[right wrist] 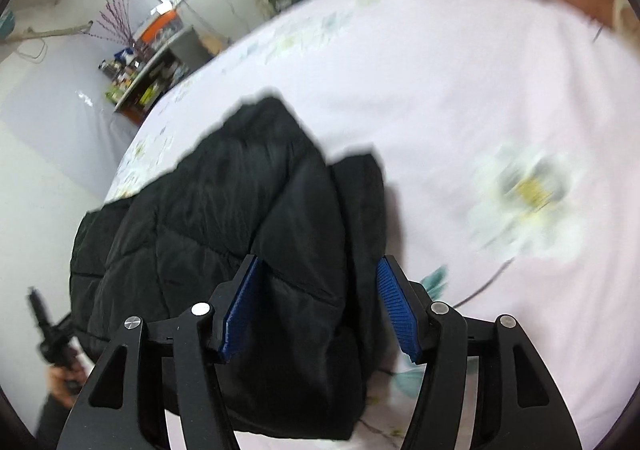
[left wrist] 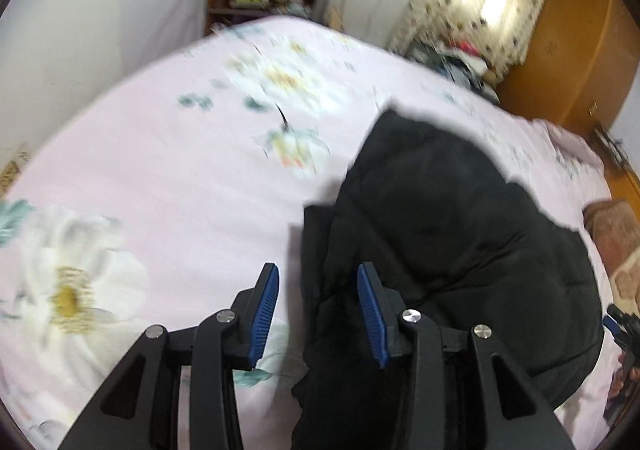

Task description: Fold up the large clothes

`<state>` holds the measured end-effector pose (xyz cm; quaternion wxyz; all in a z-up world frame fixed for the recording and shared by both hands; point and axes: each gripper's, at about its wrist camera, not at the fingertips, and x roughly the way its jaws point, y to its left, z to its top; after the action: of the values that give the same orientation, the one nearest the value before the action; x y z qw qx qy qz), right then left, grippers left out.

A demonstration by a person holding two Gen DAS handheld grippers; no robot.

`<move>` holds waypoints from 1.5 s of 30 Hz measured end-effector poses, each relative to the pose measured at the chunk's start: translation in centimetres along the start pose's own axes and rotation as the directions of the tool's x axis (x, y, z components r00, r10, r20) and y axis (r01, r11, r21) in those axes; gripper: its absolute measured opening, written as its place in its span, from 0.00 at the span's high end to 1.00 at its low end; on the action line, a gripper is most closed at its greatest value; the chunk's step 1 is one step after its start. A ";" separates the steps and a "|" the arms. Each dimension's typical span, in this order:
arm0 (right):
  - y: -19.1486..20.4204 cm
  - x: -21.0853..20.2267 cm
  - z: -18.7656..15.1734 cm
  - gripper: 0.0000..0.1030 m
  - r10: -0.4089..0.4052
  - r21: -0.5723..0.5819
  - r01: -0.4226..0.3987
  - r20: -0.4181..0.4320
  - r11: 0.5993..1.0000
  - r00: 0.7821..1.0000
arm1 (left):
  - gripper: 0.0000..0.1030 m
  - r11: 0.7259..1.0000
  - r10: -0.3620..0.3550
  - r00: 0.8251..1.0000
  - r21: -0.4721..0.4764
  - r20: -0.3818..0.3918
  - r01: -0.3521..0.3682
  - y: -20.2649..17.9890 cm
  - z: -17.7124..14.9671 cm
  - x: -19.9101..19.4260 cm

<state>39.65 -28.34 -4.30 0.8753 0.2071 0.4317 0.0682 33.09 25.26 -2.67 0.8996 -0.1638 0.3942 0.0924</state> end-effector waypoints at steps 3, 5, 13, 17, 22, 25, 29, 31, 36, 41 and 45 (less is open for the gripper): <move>2.0 -1.4 0.6 0.41 0.006 -0.053 -0.003 0.058 0.999 0.998 | 0.59 0.998 -0.055 0.997 0.030 0.047 0.054 -2.3 1.2 -1.6; 4.0 -0.9 1.0 0.41 0.007 -0.106 -0.002 0.047 0.994 0.999 | 0.59 0.991 -0.093 0.995 0.097 0.040 0.089 -5.2 1.7 -1.2; 5.9 6.0 0.5 0.41 -0.093 -0.205 0.073 -0.090 0.976 0.992 | 0.58 0.979 -0.035 0.998 0.199 -0.059 0.046 -9.2 1.3 6.0; 5.5 6.6 0.4 0.41 -0.100 -0.210 0.079 -0.091 0.974 0.991 | 0.58 0.977 -0.036 0.998 0.208 -0.058 0.048 -9.4 1.2 6.1; 6.4 3.7 0.4 0.41 -0.104 -0.209 0.090 -0.057 0.974 0.993 | 0.58 0.979 -0.031 0.998 0.200 -0.051 0.041 -9.9 1.2 3.1; 7.4 0.4 -0.5 0.41 -0.080 -0.223 0.073 -0.020 0.972 0.997 | 0.58 0.980 -0.051 0.998 0.193 -0.028 0.056 -9.8 0.6 0.3; 8.6 -4.3 -2.6 0.41 -0.051 -0.244 0.057 0.031 0.968 0.998 | 0.58 0.978 -0.071 0.997 0.194 -0.010 0.072 -9.9 -1.4 -4.2; 9.2 -6.3 -3.9 0.41 -0.040 -0.251 0.049 0.044 0.967 0.998 | 0.55 0.976 -0.090 0.996 0.197 -0.005 0.089 -9.9 -2.8 -6.2; 10.2 -9.8 -7.5 0.41 -0.033 -0.263 0.045 0.048 0.964 0.998 | 0.49 0.967 -0.101 0.995 0.234 -0.020 0.103 -10.6 -6.7 -10.3; 11.0 -12.9 -11.1 0.41 -0.033 -0.294 0.051 0.064 0.955 0.997 | 0.48 0.963 -0.122 0.992 0.238 -0.028 0.126 -10.7 -9.9 -13.3; 11.6 -14.8 -13.8 0.41 -0.037 -0.320 0.057 0.068 0.946 0.997 | 0.48 0.960 -0.118 0.992 0.251 -0.034 0.123 -10.8 -12.4 -15.2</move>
<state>20.42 -18.10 3.84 0.9115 0.0532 0.3927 0.1102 17.62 10.07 3.09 0.9133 -0.0726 0.4004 -0.0151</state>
